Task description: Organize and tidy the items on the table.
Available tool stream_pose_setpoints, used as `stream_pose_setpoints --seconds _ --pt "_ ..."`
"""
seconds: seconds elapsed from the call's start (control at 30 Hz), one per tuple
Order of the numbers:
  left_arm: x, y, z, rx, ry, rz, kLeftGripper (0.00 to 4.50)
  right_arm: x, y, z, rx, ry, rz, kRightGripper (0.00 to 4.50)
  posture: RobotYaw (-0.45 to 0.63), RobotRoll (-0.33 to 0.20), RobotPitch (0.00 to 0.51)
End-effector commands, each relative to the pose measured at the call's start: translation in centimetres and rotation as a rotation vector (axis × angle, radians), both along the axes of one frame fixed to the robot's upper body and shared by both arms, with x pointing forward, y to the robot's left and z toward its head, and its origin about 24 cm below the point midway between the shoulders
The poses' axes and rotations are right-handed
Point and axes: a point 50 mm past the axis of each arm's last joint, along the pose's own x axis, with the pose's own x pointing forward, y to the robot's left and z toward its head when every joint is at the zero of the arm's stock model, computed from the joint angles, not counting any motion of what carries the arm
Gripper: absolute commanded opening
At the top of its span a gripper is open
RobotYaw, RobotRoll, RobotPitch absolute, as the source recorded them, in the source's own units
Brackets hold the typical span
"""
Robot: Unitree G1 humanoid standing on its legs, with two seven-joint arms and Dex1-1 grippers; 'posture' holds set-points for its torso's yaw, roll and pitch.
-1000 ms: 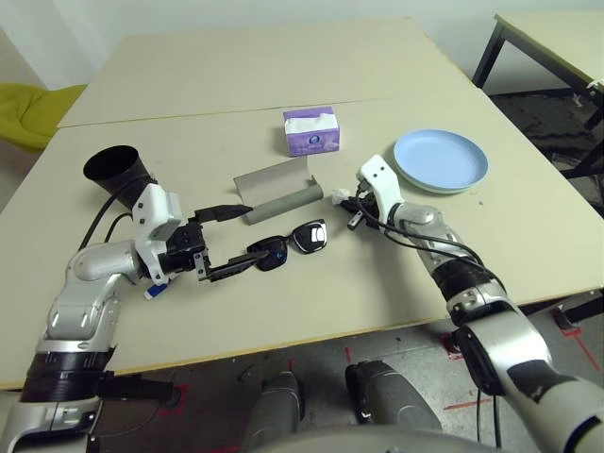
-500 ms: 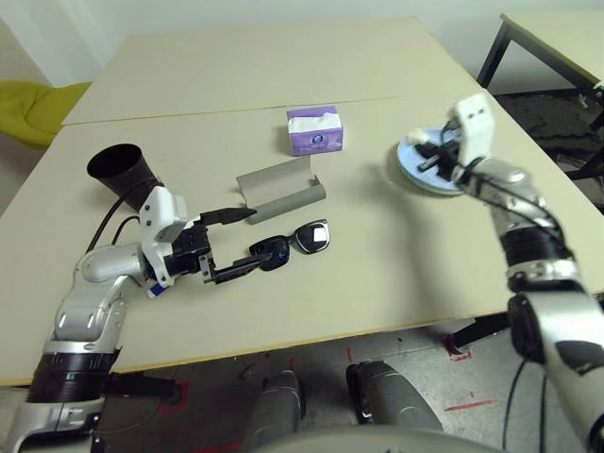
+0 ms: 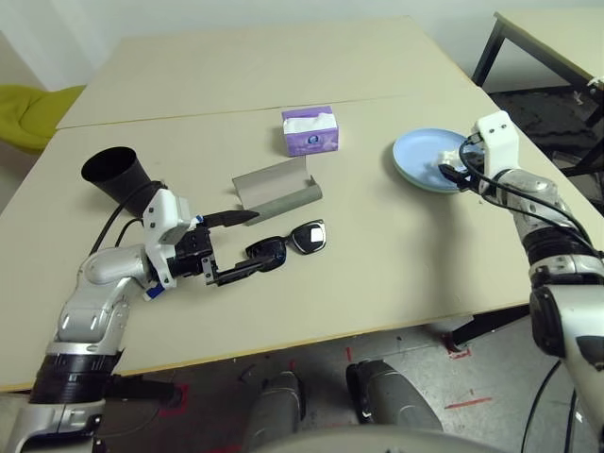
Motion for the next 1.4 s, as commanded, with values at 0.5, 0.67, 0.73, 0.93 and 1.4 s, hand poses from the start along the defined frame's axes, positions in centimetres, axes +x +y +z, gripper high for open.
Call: stream_pose_setpoints --seconds 0.5,0.67,0.73,0.93,1.4 --pt "-2.0 5.5 -0.6 0.095 0.05 0.066 4.5 -11.2 15.2 9.0 -0.203 0.282 0.734 4.47 -0.19 0.0 0.13" --pt "-2.8 6.8 -0.5 0.114 0.049 0.108 4.5 -10.1 20.7 9.0 -0.443 0.173 0.91 4.47 -0.16 0.0 0.133" --pt "-3.2 7.2 -0.4 0.113 0.043 0.131 4.5 -10.0 22.8 8.9 -0.485 0.164 0.984 4.47 -0.14 0.0 0.135" --pt "-4.3 7.8 -0.7 0.118 0.044 0.175 4.5 -10.0 26.9 6.6 -0.583 0.282 1.162 4.47 -0.12 0.0 0.134" --pt "-3.9 7.5 -1.3 0.103 0.027 0.203 4.5 -9.6 32.3 2.5 -0.711 0.365 1.24 4.47 -0.1 0.0 0.125"
